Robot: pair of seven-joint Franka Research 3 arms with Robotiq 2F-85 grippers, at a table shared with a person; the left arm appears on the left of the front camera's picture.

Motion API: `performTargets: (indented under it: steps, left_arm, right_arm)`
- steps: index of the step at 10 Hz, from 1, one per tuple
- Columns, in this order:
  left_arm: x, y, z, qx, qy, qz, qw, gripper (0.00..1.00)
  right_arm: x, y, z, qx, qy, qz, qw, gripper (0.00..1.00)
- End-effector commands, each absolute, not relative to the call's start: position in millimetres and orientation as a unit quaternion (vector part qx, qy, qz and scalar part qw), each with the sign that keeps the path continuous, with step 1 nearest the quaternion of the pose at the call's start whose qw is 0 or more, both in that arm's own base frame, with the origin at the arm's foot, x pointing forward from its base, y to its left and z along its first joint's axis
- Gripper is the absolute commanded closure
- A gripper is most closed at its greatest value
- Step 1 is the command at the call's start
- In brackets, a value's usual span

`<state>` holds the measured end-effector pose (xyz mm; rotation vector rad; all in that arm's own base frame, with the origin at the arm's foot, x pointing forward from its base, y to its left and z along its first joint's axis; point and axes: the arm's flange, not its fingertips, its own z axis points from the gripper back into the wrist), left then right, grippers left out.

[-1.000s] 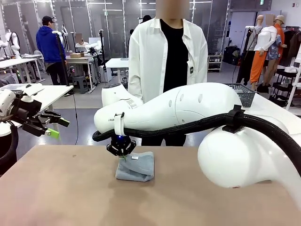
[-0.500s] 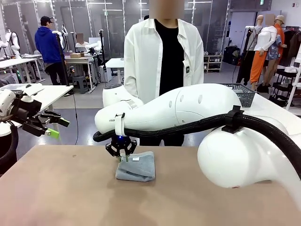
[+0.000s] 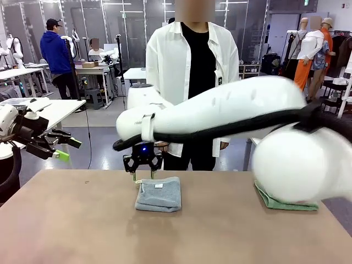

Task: Fold the towels and place them in the basket.
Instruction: When a person lays out a Towel with hook on the table, fold it in half twice.

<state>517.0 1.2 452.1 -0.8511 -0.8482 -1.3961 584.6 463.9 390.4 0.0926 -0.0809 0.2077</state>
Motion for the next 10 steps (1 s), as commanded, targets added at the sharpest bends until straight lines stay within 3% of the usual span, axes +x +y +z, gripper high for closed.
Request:
performTargets:
  steps: [1,3,4,10]
  left_arm:
    - [517,2,454,-0.369,-0.367,-0.604,0.603,0.00]
    - [517,2,454,-0.369,-0.367,-0.604,0.603,0.00]
    - [517,2,454,-0.369,-0.367,-0.604,0.603,0.00]
    - [517,2,454,-0.369,-0.367,-0.604,0.603,0.00]
  right_arm:
    - [538,392,400,0.103,-0.033,0.103,0.989,0.00]
    - [523,336,412,0.148,-0.042,0.068,0.986,0.00]
    - [518,312,415,0.161,-0.064,0.050,0.984,0.15]
    - [505,246,414,0.211,-0.082,0.007,0.974,0.15]
